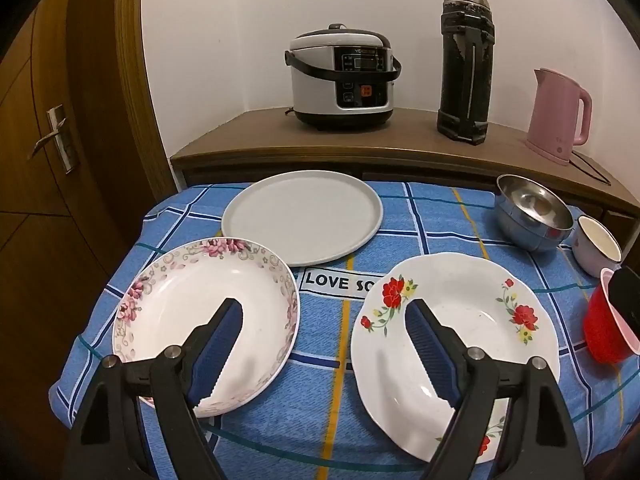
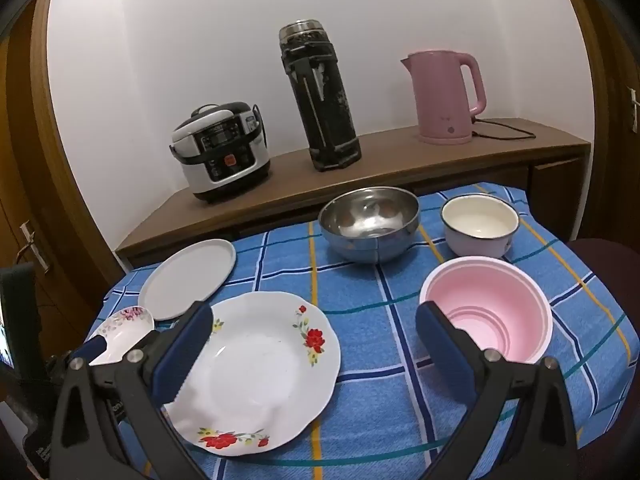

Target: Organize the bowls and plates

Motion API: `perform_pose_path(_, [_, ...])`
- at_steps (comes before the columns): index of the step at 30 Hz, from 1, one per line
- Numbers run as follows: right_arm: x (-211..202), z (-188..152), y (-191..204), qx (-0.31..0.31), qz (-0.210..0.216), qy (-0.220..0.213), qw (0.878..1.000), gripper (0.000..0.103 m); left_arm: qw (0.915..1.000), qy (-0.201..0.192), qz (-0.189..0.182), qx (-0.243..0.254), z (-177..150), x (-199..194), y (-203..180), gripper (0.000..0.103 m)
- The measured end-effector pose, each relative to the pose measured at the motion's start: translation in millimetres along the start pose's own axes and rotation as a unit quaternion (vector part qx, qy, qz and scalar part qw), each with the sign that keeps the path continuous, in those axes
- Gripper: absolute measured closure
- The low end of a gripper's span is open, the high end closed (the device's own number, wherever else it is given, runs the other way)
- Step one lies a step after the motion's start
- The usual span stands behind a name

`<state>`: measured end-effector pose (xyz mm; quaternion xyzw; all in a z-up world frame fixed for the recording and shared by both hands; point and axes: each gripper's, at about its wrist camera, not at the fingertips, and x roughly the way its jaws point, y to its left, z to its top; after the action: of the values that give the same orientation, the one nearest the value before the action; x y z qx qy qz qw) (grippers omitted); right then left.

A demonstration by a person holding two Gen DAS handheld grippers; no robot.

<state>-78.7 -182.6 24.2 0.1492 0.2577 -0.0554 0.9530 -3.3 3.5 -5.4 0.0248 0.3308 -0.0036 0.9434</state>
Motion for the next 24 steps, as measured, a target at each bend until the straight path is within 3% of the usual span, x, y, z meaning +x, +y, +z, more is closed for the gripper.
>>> perform_pose_path(24, [-1,2,4,-0.001,-0.001,-0.003,1.0,0.0,1.0,0.001,-0.002,0.001,1,0,-1,0.018])
